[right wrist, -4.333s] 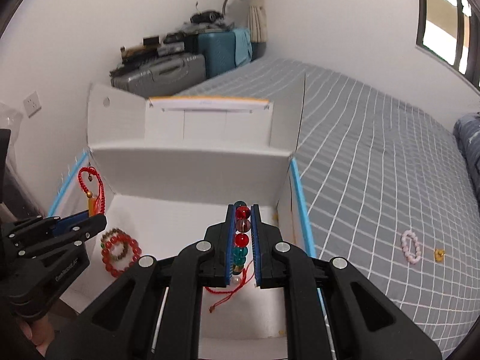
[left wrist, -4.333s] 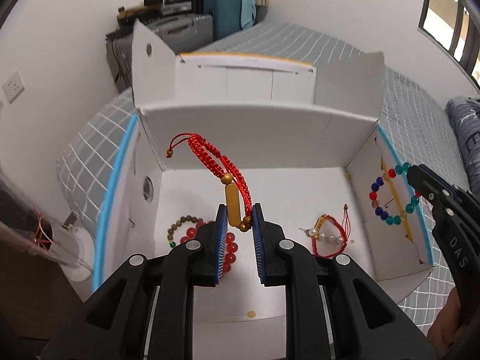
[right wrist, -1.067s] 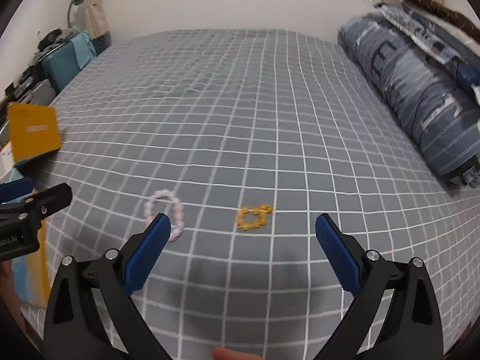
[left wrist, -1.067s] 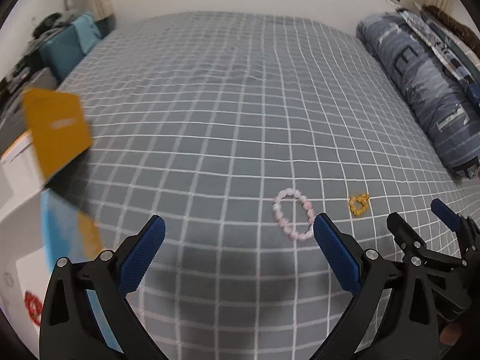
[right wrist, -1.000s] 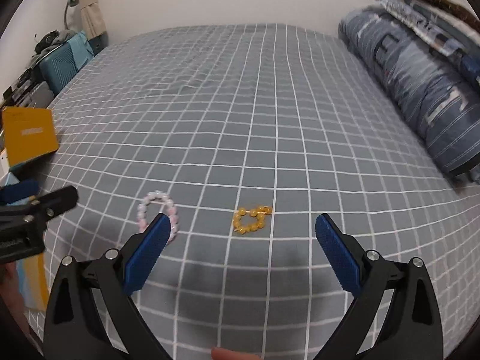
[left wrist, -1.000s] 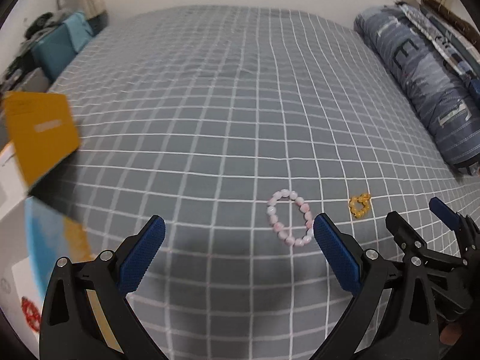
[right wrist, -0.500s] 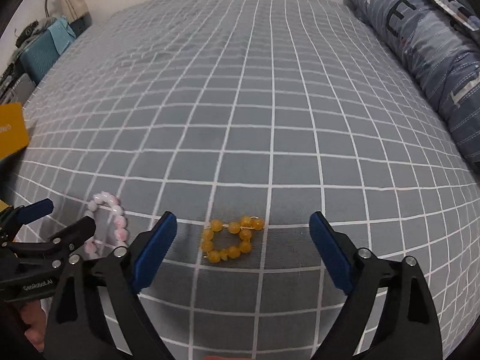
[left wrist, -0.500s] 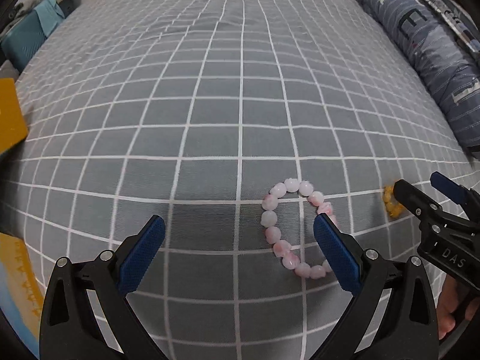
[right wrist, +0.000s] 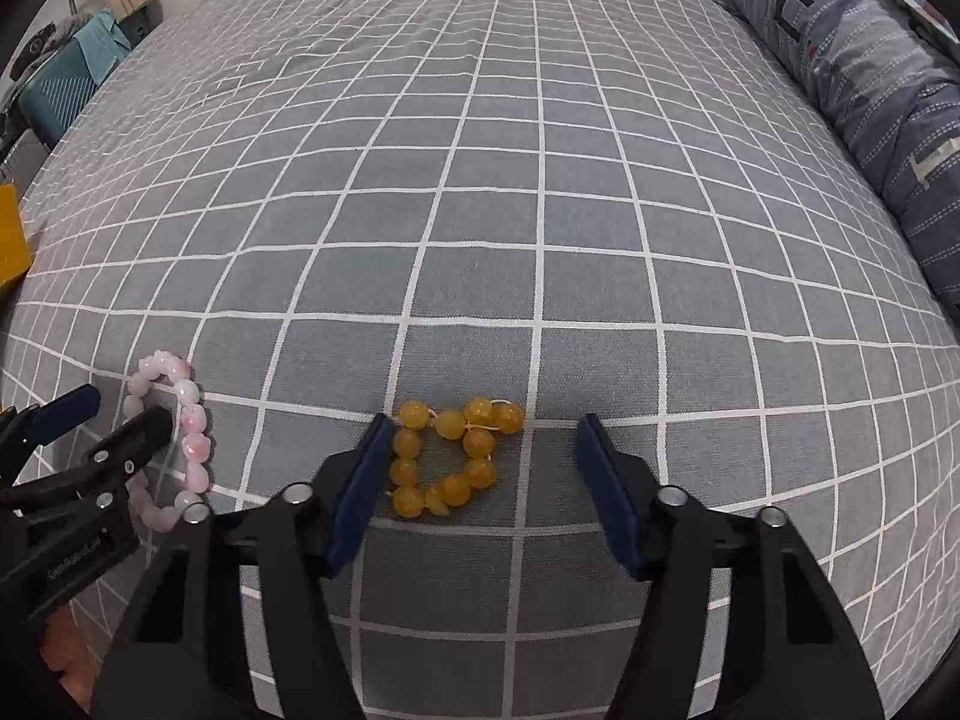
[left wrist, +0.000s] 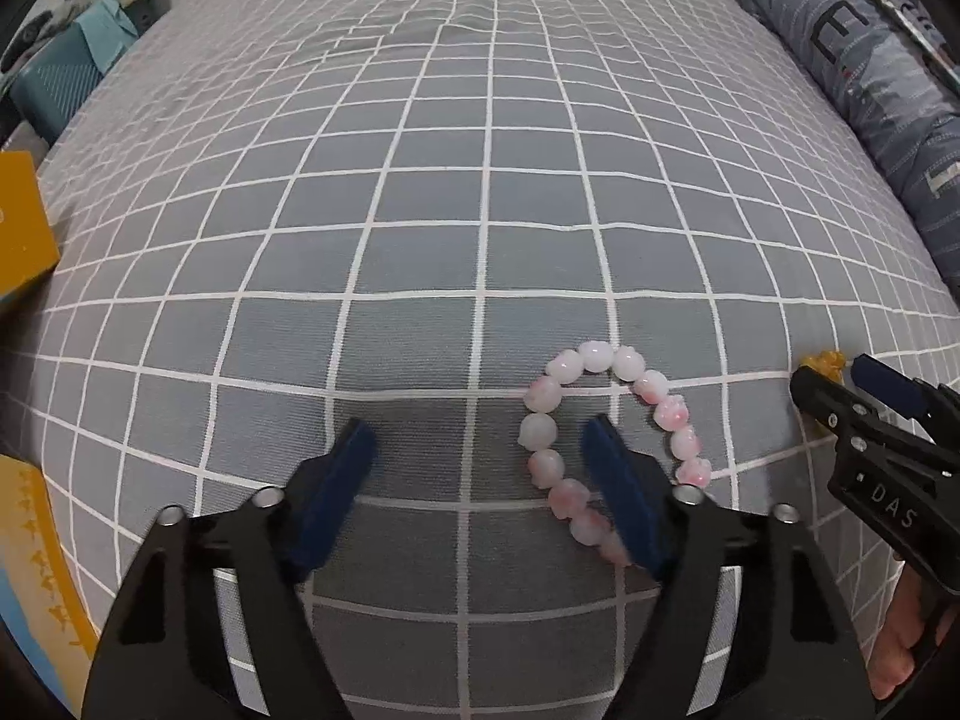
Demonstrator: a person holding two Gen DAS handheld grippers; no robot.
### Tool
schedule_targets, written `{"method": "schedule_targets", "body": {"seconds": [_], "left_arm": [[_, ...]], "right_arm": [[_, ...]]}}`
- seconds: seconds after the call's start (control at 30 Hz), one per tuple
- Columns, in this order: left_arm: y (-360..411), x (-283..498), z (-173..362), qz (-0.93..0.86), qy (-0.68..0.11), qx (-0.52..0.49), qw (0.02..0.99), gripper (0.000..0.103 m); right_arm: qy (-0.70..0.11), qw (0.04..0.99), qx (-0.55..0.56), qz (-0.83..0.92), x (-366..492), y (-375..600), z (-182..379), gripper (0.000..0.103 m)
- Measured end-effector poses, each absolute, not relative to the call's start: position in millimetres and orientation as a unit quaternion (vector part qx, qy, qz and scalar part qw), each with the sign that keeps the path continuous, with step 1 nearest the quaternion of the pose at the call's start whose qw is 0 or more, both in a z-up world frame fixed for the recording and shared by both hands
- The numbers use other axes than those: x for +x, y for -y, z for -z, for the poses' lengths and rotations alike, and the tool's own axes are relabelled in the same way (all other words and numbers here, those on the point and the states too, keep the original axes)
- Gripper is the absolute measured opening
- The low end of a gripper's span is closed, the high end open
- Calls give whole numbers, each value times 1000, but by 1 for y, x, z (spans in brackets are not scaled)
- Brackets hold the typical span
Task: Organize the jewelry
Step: 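Grasp pink-white bead bracelet with left tool while right tool grasps yellow amber bracelet, then lift both held bracelets and carry them over the white box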
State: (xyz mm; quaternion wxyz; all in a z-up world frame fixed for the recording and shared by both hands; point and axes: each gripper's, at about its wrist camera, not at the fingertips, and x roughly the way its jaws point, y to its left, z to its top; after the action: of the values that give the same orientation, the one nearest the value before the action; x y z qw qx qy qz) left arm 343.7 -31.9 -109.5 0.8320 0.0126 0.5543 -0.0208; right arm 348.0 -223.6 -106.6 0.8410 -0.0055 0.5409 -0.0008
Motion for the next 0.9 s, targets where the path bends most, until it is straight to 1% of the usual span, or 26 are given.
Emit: {"method": "schedule_targets", "body": {"seconds": [0.03, 0.07, 0.13, 0.17, 0.2, 0.23, 0.27, 0.4, 0.9], "left_arm": [[34, 342, 109, 22, -554, 14, 832, 62], [36, 340, 108, 24, -554, 15, 832, 56], [39, 336, 106, 28, -553, 19, 833, 48], [40, 336, 104, 28, -552, 19, 833, 40], [40, 336, 103, 28, -552, 22, 833, 35], [41, 335, 102, 30, -550, 25, 834, 22], [40, 336, 101, 32, -550, 26, 834, 12], [34, 338, 98, 36, -547, 8, 836, 11], [15, 329, 54, 38, -496, -24, 867, 11]], "right_arm": [[-542, 841, -5, 1, 349, 223, 107, 47], [-542, 840, -5, 1, 350, 222, 107, 43], [-543, 839, -5, 2, 348, 225, 106, 32], [-544, 839, -5, 3, 349, 225, 106, 30], [-543, 839, -6, 6, 349, 225, 107, 27], [-543, 840, -7, 8, 349, 224, 107, 14], [-542, 840, -13, 9, 348, 223, 107, 9], [-536, 843, -36, 14, 348, 216, 108, 9], [-504, 864, -2, 20, 338, 226, 83, 9]]}}
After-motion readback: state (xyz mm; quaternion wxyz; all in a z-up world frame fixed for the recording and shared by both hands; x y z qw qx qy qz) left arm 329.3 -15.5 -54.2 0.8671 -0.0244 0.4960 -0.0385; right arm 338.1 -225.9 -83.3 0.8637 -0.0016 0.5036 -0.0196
